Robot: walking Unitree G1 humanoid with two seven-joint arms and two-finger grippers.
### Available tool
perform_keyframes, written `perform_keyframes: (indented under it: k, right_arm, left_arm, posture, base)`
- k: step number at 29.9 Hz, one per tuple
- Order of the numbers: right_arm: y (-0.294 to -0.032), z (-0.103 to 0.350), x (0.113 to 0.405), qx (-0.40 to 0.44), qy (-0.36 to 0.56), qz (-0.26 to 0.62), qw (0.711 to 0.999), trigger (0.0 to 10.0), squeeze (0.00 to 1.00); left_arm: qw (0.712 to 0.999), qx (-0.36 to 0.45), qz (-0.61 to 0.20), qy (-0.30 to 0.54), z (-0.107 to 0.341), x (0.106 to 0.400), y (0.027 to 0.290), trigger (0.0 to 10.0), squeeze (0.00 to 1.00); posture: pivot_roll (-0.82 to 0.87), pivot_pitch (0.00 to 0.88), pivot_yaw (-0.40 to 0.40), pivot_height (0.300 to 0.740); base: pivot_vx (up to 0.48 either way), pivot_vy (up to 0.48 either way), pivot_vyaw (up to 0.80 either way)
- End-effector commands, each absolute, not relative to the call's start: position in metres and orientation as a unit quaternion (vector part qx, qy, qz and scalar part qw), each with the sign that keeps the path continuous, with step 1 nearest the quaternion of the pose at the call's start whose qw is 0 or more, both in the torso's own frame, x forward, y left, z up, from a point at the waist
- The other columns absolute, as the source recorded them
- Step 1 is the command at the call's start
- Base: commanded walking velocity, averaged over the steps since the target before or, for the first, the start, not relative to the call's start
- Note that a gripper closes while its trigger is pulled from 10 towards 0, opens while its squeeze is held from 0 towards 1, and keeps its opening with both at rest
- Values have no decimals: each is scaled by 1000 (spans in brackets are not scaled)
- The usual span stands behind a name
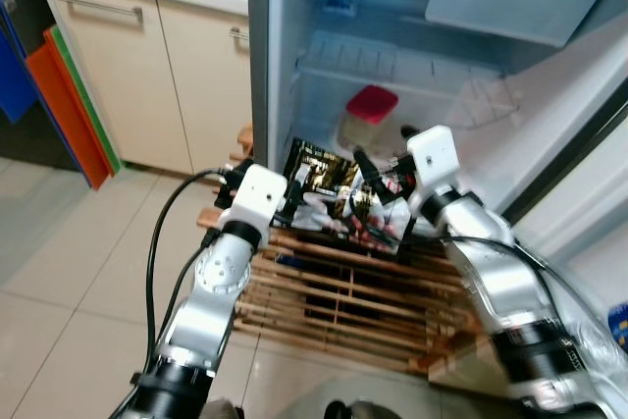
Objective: Restocking fridge
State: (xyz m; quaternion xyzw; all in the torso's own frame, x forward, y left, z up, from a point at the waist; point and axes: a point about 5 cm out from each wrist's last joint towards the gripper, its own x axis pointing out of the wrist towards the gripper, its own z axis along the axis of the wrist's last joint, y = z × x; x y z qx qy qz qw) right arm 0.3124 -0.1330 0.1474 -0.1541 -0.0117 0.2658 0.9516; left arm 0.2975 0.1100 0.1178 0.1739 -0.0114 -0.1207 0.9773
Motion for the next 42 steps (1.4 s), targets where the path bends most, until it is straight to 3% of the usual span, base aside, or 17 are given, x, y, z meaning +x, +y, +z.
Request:
perform_keyframes:
  k: [1, 4, 13, 32, 37, 38, 39, 41, 42]
  right_arm:
    - [-135, 141, 310, -180, 11, 279, 943, 10000, 0]
    - [-139, 117, 314, -249, 50, 303, 919, 10000, 0]
    - [-119, 114, 326, -201, 79, 338, 916, 10000, 0]
    - [-104, 90, 340, -274, 102, 369, 882, 10000, 0]
    - [-105, 88, 347, -273, 107, 337, 895, 10000, 0]
    - [-106, 88, 350, -267, 109, 320, 902, 6627, 0]
    - [-106, 89, 352, -264, 109, 309, 907, 3961, 0]
    - [-104, 89, 355, -254, 109, 291, 916, 3686, 0]
    - [-103, 89, 355, -253, 109, 289, 917, 0, 0]
  left_arm:
    - [976, 170, -135, -14, 119, 299, 103, 10000, 0]
    - [976, 167, -141, -18, 121, 303, 97, 10000, 0]
    - [976, 166, -139, -24, 125, 305, 98, 10000, 0]
    - [976, 173, -132, -27, 127, 305, 103, 10000, 0]
    - [976, 173, -130, -28, 127, 306, 104, 10000, 0]
    - [976, 173, -129, -29, 127, 306, 104, 10000, 0]
    - [976, 174, -129, -29, 127, 306, 104, 10000, 0]
    - [976, 173, -129, -30, 128, 306, 103, 10000, 0]
    - [976, 173, -129, -30, 128, 307, 103, 10000, 0]
  posture:
    - [13, 37, -86, 740]
    - [13, 29, -83, 740]
    - [31, 26, -82, 740]
    - [66, 17, -89, 740]
    - [68, 9, -95, 740]
    - [68, 9, -95, 740]
    - [68, 9, -95, 740]
    - [69, 9, -95, 740]
    - [68, 9, -94, 740]
  base:
    - [0, 0, 0]
    - [0, 0, 0]
    - [0, 0, 0]
    - [0, 0, 0]
    - [0, 0, 0]
    - [0, 0, 0]
    - [0, 0, 0]
    - [0, 0, 0]
    - [0, 0, 0]
